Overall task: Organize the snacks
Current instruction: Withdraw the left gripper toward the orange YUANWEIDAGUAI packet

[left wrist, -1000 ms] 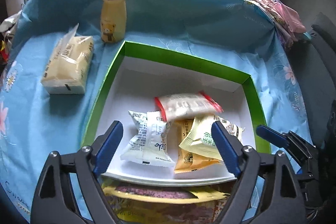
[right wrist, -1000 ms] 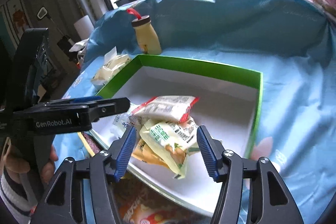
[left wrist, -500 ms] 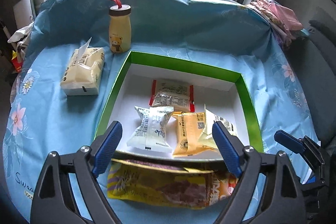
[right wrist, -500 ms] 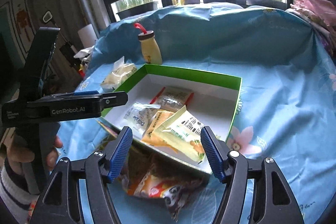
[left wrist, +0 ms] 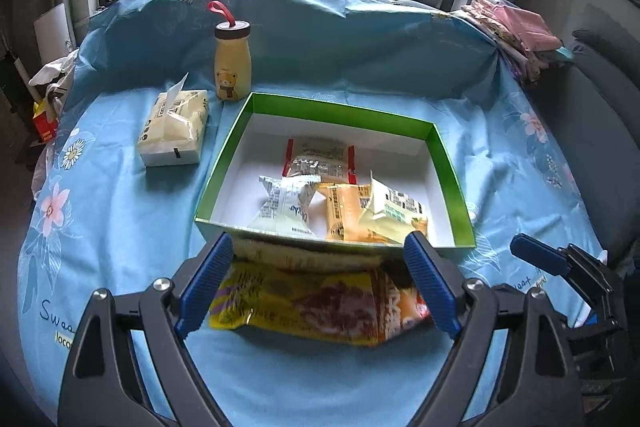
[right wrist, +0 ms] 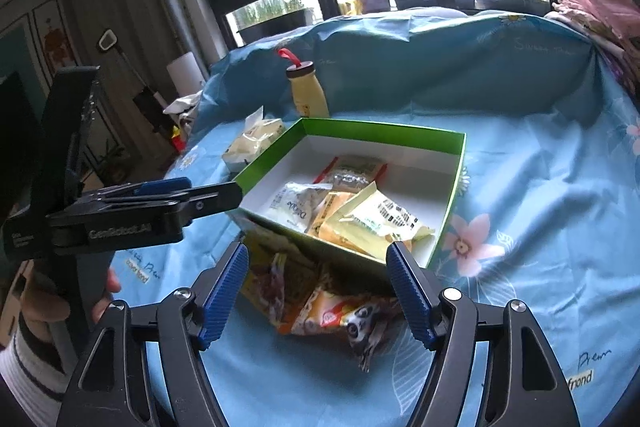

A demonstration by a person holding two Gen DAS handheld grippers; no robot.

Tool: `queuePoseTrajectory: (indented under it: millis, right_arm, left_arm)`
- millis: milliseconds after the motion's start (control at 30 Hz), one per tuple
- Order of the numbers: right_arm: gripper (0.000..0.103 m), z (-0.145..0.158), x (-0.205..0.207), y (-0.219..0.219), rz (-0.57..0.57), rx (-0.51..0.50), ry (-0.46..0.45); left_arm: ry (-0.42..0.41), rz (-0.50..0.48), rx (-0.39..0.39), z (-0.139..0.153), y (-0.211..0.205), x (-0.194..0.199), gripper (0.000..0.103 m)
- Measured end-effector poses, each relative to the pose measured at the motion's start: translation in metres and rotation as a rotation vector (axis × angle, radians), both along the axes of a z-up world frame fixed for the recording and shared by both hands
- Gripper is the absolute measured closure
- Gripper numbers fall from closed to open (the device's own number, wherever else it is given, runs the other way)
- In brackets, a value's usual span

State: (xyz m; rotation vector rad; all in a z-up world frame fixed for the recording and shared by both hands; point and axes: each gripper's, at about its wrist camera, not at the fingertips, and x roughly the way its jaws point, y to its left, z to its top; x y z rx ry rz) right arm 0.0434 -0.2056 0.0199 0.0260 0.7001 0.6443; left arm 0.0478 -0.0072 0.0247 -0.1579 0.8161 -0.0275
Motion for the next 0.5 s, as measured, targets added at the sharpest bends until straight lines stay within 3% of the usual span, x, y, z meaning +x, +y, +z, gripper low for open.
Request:
queuePoseTrajectory:
  millis: [233, 500]
  right_arm:
    - [0.031, -0.002, -0.015, -0.006, 0.001, 0.002, 0.01]
    - [0.031, -0.013, -0.02, -0.012, 0.002, -0.009, 0.045]
  left_arm:
    - [0.015, 0.01, -0.046, -0.004, 0.009, -0.024, 0.015]
    - [0.073, 0.069, -0.119, -0.027, 0.029, -0.044, 0.015]
